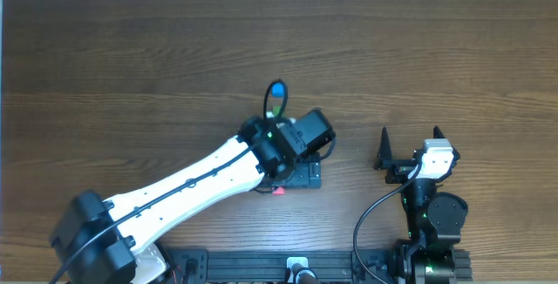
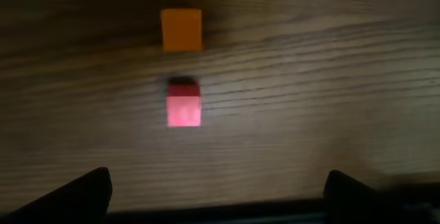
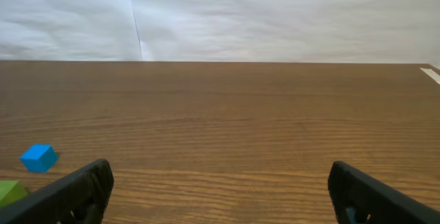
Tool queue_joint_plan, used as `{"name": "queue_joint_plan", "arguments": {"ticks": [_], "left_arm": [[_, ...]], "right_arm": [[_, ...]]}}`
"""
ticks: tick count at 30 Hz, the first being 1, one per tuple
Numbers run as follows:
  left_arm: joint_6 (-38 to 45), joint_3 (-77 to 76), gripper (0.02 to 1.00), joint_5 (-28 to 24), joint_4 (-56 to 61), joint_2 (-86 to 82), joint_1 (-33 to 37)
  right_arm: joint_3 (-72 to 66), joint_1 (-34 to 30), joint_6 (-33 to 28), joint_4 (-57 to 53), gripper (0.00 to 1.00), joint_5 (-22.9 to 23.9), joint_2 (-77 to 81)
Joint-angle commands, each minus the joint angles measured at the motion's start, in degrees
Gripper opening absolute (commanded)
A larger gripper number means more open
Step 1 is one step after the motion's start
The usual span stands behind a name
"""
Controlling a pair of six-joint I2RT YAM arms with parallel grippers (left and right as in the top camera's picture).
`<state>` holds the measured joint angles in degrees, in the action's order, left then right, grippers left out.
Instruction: Stack Cubes
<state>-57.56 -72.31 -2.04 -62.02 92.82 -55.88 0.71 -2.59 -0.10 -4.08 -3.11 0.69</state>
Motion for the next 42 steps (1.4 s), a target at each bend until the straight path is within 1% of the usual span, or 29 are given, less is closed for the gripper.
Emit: {"name": "queue_joint_plan", "arguments": {"ticks": [1,2,5,13,17,22,28,33,36,38,42], "left_arm": [[-3.8,8.6,1.000,-2.4,5.9,0.2,-0.5],[-4.8,11.1,1.000,-2.4,8.7,0.3,-0.7],[-6.3,13.7,0.998,-1.9,11.3,0.7,-0.6],[-5.9,14.4,1.000,-0.8,15.5,7.2,-0.6],[-5.9,14.4,1.000,1.1,15.8,7.9,-0.5],[-5.6,14.4,0.993,2.1,15.7,7.9,0.1],[-1.1,14.4,0.790,2.2,16.0,8.5,0.2],[-0.7,14.4,0.706,2.2,16.0,8.9,0.3],[0.4,14.4,0.634,2.2,16.0,8.9,0.2],[1.6,14.4,0.614,2.1,16.0,8.9,0.1],[3.4,14.4,0.612,1.9,15.5,8.9,0.1]], "right_arm": [[-0.4,-0.4,-0.2,0.0,0.993,-0.3,-0.4],[-0.4,-0.4,-0.2,0.0,0.991,-0.3,-0.4],[-0.4,-0.4,-0.2,0.0,0.993,-0.3,-0.4],[-0.4,-0.4,-0.2,0.0,0.993,-0.3,-0.4],[-0.4,-0.4,-0.2,0.0,0.991,-0.3,-0.4],[-0.4,-0.4,-0.2,0.0,0.993,-0.3,-0.4],[-0.4,-0.4,-0.2,0.0,0.993,-0.3,-0.4],[-0.4,-0.4,-0.2,0.0,0.991,-0.3,-0.4],[-0.4,-0.4,-0.2,0.0,0.991,-0.3,-0.4],[-0.4,-0.4,-0.2,0.0,0.991,-0.3,-0.4],[-0.4,-0.4,-0.2,0.0,0.993,-0.3,-0.4]]}}
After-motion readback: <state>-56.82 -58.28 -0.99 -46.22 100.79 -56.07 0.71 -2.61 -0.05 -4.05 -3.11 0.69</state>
